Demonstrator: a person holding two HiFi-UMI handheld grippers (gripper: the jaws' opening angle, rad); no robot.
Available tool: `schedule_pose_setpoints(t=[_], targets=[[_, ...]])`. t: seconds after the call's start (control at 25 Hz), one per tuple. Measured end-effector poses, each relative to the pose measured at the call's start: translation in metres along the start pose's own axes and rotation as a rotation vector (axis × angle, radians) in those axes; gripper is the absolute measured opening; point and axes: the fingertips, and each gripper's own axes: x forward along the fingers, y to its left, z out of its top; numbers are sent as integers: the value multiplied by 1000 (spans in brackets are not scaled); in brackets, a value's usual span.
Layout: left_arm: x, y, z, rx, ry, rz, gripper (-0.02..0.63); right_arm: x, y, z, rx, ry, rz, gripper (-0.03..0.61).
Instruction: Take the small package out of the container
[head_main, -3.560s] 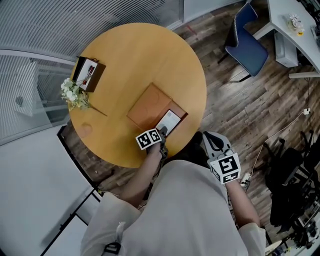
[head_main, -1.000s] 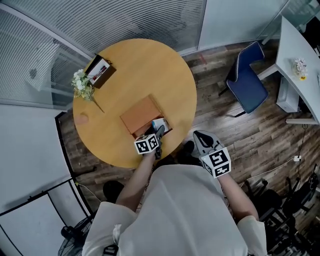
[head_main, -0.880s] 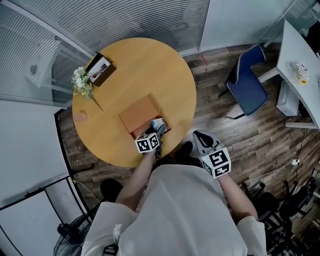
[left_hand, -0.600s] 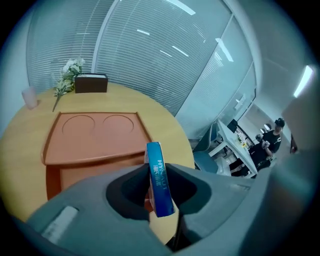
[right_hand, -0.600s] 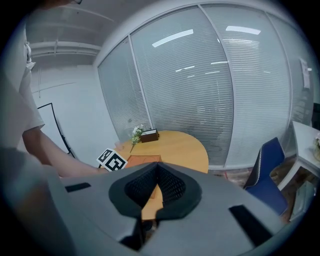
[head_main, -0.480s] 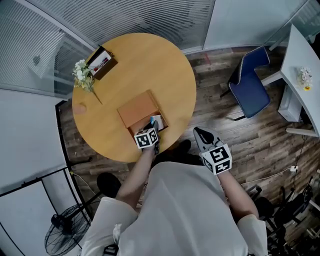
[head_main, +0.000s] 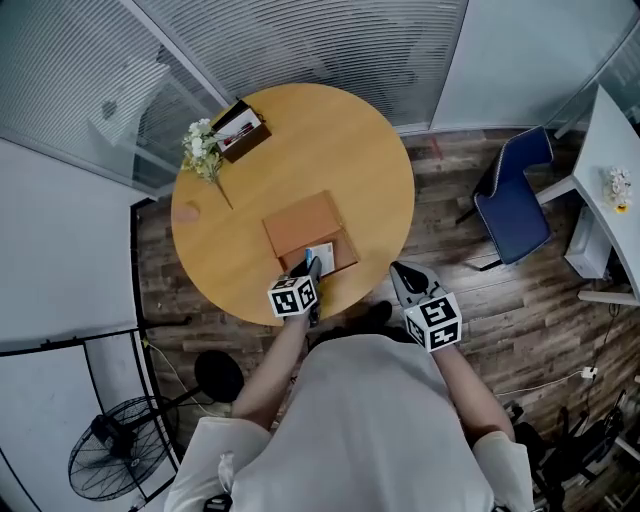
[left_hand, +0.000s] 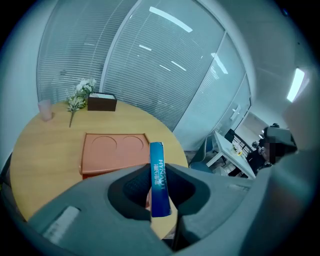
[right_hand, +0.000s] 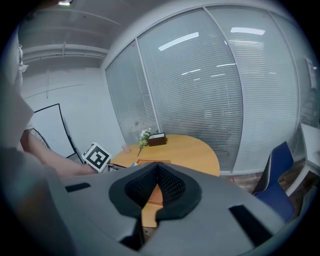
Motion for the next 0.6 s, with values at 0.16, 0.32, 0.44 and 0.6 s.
schedule_pose_setpoints(t=[0.16,0.32,0.44,0.6], targets=[[-33,0,7,24,-33,-45,78,4,29,-1,-15,3,3,4],[-75,3,7,51,-58,-100,78,4,69,-1,-24,1,4,5],[-112,1,9,106,-102,-137,78,0,99,-2,-47,-2,3,3],[-160,2,8,166,-153,-166,77,-8,135,-3,-70,-7,-6,3]])
